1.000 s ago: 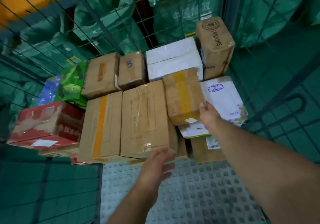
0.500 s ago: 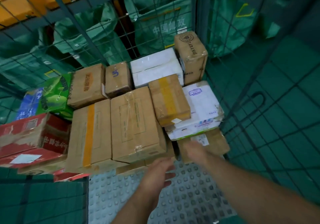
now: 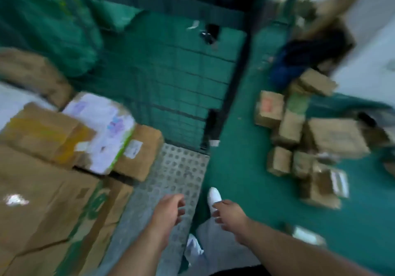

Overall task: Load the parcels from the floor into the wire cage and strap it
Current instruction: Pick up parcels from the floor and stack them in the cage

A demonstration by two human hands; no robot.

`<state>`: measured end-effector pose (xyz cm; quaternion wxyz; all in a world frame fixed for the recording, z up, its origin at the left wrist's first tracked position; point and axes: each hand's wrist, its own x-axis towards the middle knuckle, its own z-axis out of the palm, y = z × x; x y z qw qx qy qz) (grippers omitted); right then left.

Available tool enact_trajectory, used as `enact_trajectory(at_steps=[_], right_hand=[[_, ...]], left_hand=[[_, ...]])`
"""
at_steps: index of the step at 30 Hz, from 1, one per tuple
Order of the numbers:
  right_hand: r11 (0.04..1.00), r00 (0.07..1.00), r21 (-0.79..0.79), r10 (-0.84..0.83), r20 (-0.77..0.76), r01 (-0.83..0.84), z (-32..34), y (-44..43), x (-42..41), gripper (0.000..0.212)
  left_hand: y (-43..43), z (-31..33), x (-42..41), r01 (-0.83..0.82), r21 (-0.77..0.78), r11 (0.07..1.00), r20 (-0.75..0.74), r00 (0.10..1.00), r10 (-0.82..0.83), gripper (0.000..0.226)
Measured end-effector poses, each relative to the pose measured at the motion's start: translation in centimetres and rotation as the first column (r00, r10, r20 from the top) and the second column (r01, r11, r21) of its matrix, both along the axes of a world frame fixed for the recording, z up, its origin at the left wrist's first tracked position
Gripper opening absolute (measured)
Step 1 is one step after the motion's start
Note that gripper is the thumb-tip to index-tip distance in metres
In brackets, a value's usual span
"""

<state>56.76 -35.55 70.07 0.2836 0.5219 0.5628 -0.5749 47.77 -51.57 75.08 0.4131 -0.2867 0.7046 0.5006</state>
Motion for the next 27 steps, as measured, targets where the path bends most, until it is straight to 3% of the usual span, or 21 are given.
enact_trajectory(at_steps=[4,8,11,21,24,27], right_hand=[[0.983,0.984,0.062,-0.172,-0.043,0.175,0.6,3.8,7.8,0.015],[0.894,0.897,0.086,-0.432,-0.093,0.44,1.5,7.5,15.8,0.017],[0.784,0.79,0.106,-0.602,-0.113,0.612,2.0,9.0,22.4,0.015],[0.34,0.341,0.04,-0.939,-0.05,0.94,0.2,12.1,46.0,0.015],[0.281,0.281,0.021,-0.959,-0.028,0.96,-0.4,14.5,52.7,0.014],[0.293,0.294,0.046,-0.955,-0.029,0.955,-1.3,17.9,59.2,0.013]], left_hand=[[6.4,0.4,4.9,0.367,0.016,0.93,-0.02,0.93,-0.366,0.012],[13.8,0.5,11.0,0.721,0.01,0.693,-0.069,0.692,-0.718,0.012],[18.4,0.5,15.8,0.843,0.002,0.538,-0.081,0.537,-0.84,0.01],[29.9,-0.5,37.4,0.999,0.0,0.041,-0.004,0.041,-0.999,0.016],[33.4,-1.2,44.6,0.999,0.006,-0.044,0.039,-0.044,-0.998,0.018],[36.9,-1.4,50.9,0.992,0.02,-0.128,0.056,-0.129,-0.99,0.017]])
